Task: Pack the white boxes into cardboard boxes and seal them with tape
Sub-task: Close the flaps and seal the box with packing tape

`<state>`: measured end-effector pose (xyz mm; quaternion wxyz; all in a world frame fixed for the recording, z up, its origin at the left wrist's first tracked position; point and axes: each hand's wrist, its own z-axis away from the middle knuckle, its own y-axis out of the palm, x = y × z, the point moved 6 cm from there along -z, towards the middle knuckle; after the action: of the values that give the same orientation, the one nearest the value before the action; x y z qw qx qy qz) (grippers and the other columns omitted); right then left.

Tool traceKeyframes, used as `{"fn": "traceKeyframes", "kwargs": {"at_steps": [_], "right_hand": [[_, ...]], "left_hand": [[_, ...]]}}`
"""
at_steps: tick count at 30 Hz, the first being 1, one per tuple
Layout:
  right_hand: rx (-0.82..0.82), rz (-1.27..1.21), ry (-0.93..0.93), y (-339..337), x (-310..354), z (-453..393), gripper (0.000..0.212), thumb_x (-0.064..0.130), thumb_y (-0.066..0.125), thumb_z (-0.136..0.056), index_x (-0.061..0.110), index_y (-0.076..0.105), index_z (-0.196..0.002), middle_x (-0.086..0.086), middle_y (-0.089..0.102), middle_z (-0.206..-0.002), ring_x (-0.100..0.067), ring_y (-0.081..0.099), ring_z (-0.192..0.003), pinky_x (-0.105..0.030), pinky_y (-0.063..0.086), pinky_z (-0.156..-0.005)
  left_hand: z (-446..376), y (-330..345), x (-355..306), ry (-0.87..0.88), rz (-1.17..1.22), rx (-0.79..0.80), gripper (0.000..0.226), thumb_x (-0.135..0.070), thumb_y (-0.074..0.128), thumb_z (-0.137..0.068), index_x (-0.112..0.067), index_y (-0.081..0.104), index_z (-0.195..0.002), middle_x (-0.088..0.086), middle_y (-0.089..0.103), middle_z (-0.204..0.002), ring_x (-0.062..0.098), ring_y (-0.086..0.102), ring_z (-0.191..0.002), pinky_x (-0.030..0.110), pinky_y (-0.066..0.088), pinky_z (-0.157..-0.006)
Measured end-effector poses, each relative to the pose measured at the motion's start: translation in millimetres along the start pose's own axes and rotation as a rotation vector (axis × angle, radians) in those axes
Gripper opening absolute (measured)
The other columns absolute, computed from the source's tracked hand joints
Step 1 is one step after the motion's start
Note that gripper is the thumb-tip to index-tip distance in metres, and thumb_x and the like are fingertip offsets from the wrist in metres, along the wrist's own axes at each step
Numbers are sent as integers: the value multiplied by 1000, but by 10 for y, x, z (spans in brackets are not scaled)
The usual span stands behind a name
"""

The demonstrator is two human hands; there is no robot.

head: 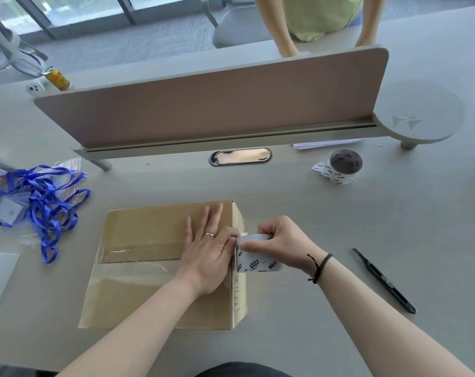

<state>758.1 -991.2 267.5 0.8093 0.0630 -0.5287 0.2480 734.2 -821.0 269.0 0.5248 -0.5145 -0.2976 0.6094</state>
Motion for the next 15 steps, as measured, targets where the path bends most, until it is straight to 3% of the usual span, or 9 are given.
{"fn": "traceKeyframes", "kwargs": {"at_steps": [3,7,15], "right_hand": [[7,10,-12,11,69,20,53,26,85,-81,24,54,-38,14,37,-40,-2,35,-38,-13,27,-41],[-89,65,-55,39,131,-4,58,32,86,-74,20,34,-52,10,26,-49,-9,27,-45,-22,23,-42],[-159,371,-88,-137,69,52,64,41,81,-74,16,27,-51,6,24,-45,-14,23,-50,-29,22,-48]], "left_hand": [[2,-8,11,0,43,32,52,-56,3,-93,-44,48,-115,-14,-16,-166,8,-29,-149,47,-22,-119],[-9,-6,30,4,78,56,38,-31,21,-91,-44,47,-115,-14,-16,-166,6,-31,-148,48,-22,-119],[9,-28,25,7,56,95,30,-35,23,-92,-44,46,-110,-13,-18,-166,10,-28,-150,48,-23,-118]]}}
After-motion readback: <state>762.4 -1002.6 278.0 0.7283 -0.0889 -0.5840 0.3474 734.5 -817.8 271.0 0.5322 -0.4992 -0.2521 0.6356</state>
